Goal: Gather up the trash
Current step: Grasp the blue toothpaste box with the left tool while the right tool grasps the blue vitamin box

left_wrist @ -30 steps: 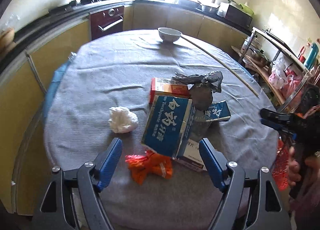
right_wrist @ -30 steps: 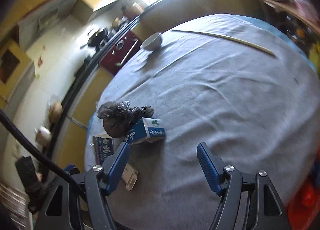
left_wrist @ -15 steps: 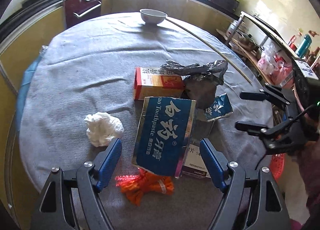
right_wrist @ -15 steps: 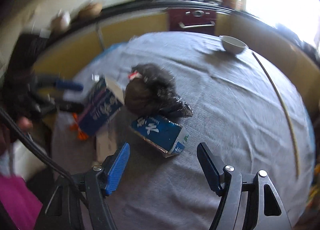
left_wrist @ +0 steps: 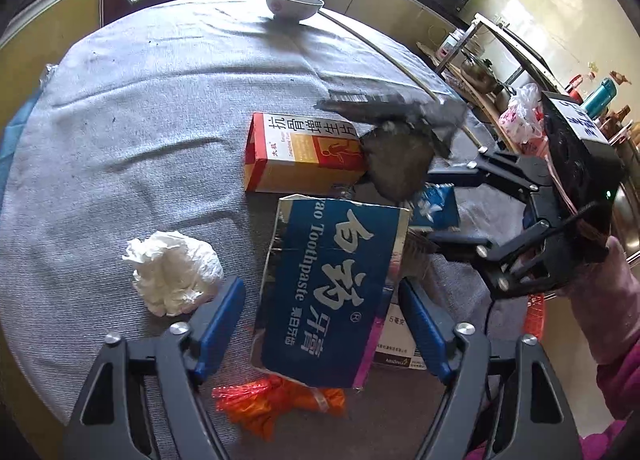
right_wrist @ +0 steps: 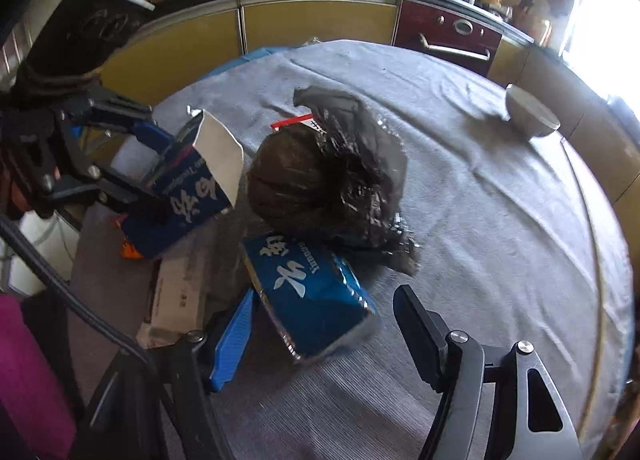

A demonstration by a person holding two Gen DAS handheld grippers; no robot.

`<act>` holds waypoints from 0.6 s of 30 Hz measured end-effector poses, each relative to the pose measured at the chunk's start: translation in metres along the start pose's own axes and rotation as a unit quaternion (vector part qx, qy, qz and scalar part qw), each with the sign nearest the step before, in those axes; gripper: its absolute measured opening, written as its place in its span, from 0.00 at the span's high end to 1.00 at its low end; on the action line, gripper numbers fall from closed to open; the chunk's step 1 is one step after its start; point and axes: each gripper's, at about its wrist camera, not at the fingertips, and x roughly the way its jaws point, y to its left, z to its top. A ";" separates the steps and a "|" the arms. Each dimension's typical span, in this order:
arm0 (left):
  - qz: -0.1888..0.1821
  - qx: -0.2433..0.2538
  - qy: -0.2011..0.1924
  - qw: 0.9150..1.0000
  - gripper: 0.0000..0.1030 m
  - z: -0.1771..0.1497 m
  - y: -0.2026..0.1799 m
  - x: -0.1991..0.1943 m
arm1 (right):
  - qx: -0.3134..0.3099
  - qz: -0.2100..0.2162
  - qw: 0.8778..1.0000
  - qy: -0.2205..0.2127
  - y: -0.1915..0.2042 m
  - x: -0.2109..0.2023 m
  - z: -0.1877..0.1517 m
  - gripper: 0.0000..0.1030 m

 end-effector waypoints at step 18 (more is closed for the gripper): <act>0.006 -0.010 -0.070 0.997 0.46 -0.020 -0.030 -0.048 | 0.292 0.055 0.949 -0.107 -0.012 -0.059 -0.078 0.41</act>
